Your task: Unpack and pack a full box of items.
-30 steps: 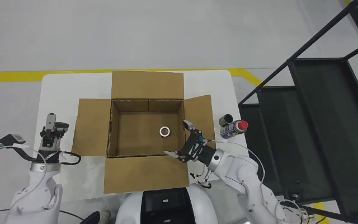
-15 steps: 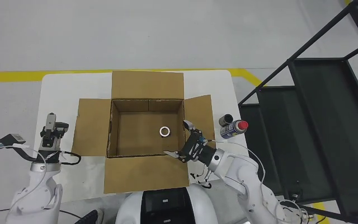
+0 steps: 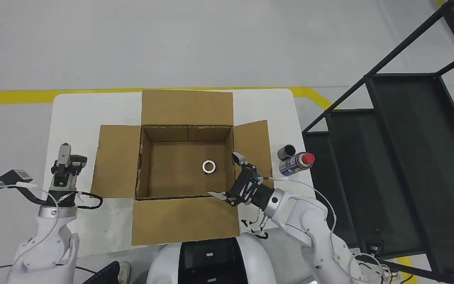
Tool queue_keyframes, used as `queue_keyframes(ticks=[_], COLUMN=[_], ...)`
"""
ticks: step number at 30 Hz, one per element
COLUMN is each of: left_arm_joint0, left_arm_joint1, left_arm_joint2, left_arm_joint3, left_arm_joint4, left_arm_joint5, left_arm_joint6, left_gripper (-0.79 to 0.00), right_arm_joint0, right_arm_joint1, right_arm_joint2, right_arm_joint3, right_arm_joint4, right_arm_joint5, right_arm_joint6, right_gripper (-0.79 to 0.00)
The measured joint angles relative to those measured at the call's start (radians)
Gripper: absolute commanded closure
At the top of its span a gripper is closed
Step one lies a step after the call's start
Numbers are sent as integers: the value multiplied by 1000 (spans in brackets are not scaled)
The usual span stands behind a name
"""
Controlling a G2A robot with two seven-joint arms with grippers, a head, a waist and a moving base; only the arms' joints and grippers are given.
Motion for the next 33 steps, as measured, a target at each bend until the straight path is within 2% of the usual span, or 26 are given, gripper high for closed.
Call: queue_keyframes(ticks=[3,5,12,15,22,30,33], left_arm_joint0=[0,0,0,0,0,0,0], left_arm_joint1=[0,0,0,0,0,0,0], left_arm_joint2=[0,0,0,0,0,0,0], left_arm_joint3=[0,0,0,0,0,0,0], left_arm_joint4=[0,0,0,0,0,0,0], left_arm_joint5=[0,0,0,0,0,0,0], left_arm_joint6=[0,0,0,0,0,0,0], left_gripper=[-785,-785,-785,-785,-785,-785,-785], right_arm_joint0=[13,53,278,351,437,553,572], right_arm_joint1=[-1,-2,-26,-37,-51,-61,-65], right_arm_joint2=[-10,-33,-186,-241,-300,-358,-368], right_arm_joint3=[4,12,60,120,224,347,370], right_arm_joint4=[1,-3,2,31,55,51,63], right_arm_joint5=[4,12,71,99,154,113,123], right_arm_joint6=[13,66,453,568,668,817,831], right_gripper=[-785,-785,-785,-785,-785,-785,-785])
